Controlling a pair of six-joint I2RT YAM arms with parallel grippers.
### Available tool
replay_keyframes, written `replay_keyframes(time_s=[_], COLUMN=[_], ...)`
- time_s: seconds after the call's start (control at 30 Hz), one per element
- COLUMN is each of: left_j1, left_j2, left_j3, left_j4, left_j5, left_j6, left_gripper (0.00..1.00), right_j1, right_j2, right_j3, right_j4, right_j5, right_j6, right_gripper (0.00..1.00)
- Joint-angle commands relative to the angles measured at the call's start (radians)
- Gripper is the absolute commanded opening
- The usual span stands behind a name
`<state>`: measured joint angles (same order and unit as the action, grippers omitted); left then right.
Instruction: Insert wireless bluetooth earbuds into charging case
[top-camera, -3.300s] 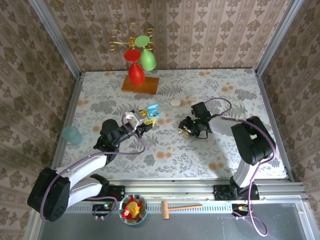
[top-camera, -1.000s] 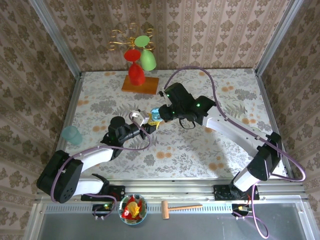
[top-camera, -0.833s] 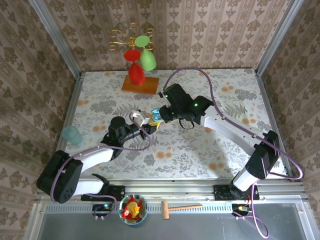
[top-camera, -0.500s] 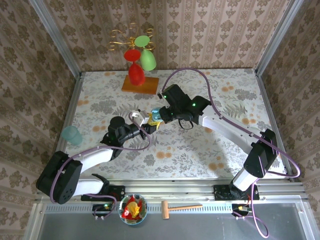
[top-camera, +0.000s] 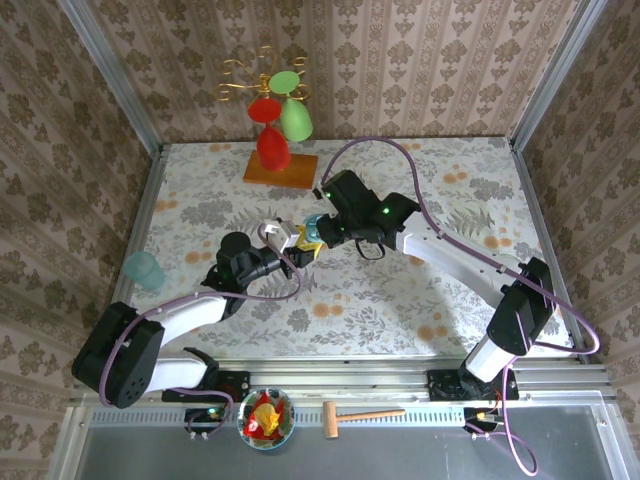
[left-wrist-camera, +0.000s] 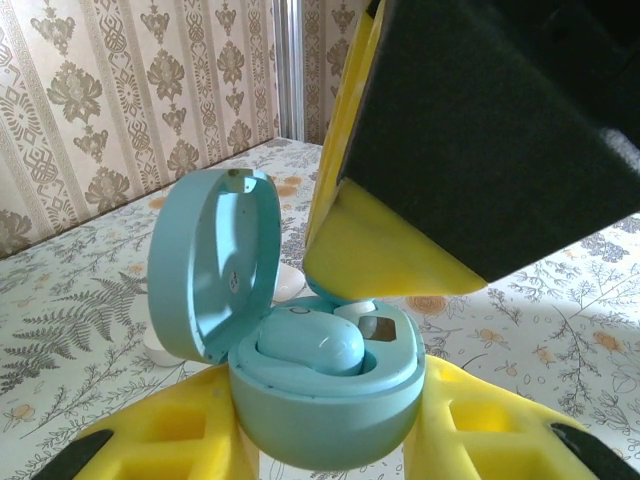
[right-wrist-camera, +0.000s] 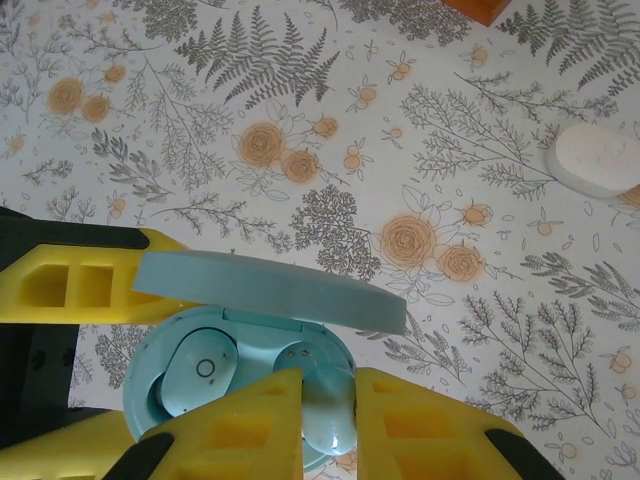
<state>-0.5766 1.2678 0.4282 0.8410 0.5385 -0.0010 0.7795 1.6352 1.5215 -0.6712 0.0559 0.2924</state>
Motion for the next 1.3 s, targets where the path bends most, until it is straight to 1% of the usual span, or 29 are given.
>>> replay_keyframes(time_s=[0.0,0.07,0.17,0.3,0.4,0.47,0.6,0.63,0.7,0.87,0.93,1.03,1.27], left_j1=[-0.005,-0.004,-0.005,-0.005,-0.004,-0.002,0.009,0.013,0.015,0.023,0.024,0.025,0.024], left_j2=[0.000,0.001,0.001,0.001,0.009,0.014,0.016,0.016,0.016,0.018,0.018,0.016,-0.004], left_j3=[0.046,0.045,0.048,0.042,0.036,0.032,0.020,0.017,0.007,-0.023,-0.029,-0.034,-0.020], left_j4=[0.041,0.047,0.049,0.062,0.084,0.091,0.112,0.113,0.125,0.183,0.193,0.205,0.170], left_j5=[0.011,0.011,0.014,0.018,0.021,0.023,0.034,0.039,0.057,0.098,0.132,0.150,0.112], left_j6=[-0.022,-0.024,-0.024,-0.024,-0.024,-0.026,-0.022,-0.016,0.018,0.078,0.089,0.088,0.035], left_gripper=[0.32,0.32,0.32,0.32,0.32,0.32,0.32,0.32,0.32,0.32,0.32,0.32,0.32], right_j1=[0.012,0.012,0.013,0.013,0.014,0.012,0.006,0.000,-0.022,-0.117,-0.143,-0.166,-0.169], right_j2=[0.007,0.008,0.003,-0.022,-0.052,-0.081,-0.177,-0.201,-0.236,-0.232,-0.202,-0.158,-0.097], right_j3=[-0.013,-0.013,-0.013,-0.020,-0.032,-0.053,-0.137,-0.160,-0.200,-0.208,-0.187,-0.155,-0.116], right_j4=[0.007,0.004,0.000,0.014,0.038,0.058,0.128,0.180,0.237,0.314,0.316,0.312,0.234], right_j5=[-0.023,-0.028,-0.023,-0.019,-0.022,-0.024,-0.028,-0.034,-0.078,-0.236,-0.279,-0.313,-0.337], right_j6=[-0.016,-0.018,-0.018,-0.013,-0.012,-0.012,-0.012,-0.009,0.022,0.181,0.238,0.291,0.283], right_gripper=[0.18,0.20,0.26,0.28,0.33,0.38,0.53,0.55,0.61,0.73,0.75,0.78,0.78])
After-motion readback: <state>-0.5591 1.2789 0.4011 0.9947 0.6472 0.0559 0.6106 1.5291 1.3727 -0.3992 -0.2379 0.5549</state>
